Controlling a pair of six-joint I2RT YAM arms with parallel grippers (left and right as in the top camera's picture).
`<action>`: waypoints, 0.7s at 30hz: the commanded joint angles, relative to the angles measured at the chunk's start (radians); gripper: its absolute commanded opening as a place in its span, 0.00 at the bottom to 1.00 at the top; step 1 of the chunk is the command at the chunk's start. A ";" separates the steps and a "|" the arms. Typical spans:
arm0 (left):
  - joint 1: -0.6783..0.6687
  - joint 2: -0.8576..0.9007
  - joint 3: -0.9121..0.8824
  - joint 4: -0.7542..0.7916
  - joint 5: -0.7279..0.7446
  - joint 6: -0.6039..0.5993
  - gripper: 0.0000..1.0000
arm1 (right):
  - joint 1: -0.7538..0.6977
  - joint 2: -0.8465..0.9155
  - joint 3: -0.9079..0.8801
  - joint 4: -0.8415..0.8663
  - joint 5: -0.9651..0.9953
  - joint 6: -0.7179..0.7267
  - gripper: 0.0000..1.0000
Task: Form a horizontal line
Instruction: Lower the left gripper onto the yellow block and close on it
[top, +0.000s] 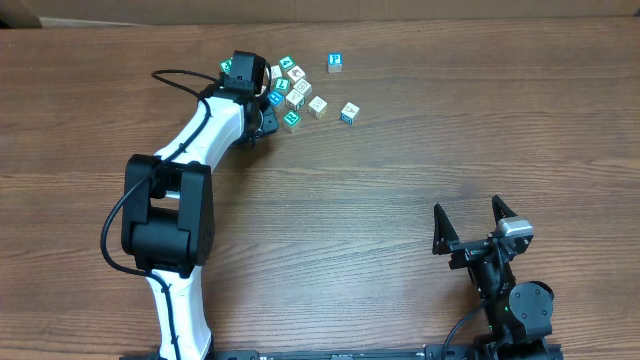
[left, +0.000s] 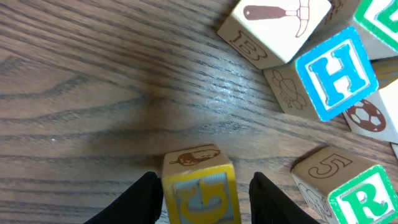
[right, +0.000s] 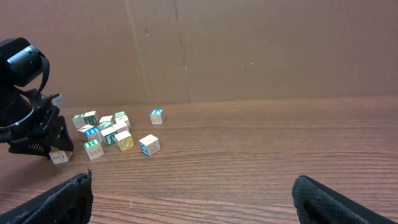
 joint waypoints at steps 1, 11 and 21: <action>-0.005 0.027 -0.008 -0.002 -0.018 -0.011 0.42 | -0.003 -0.010 -0.010 0.005 -0.005 0.007 1.00; -0.003 0.027 -0.008 -0.012 -0.019 0.142 0.29 | -0.003 -0.010 -0.010 0.005 -0.005 0.007 1.00; -0.001 0.027 -0.008 -0.005 -0.040 0.197 0.53 | -0.003 -0.010 -0.010 0.005 -0.005 0.007 1.00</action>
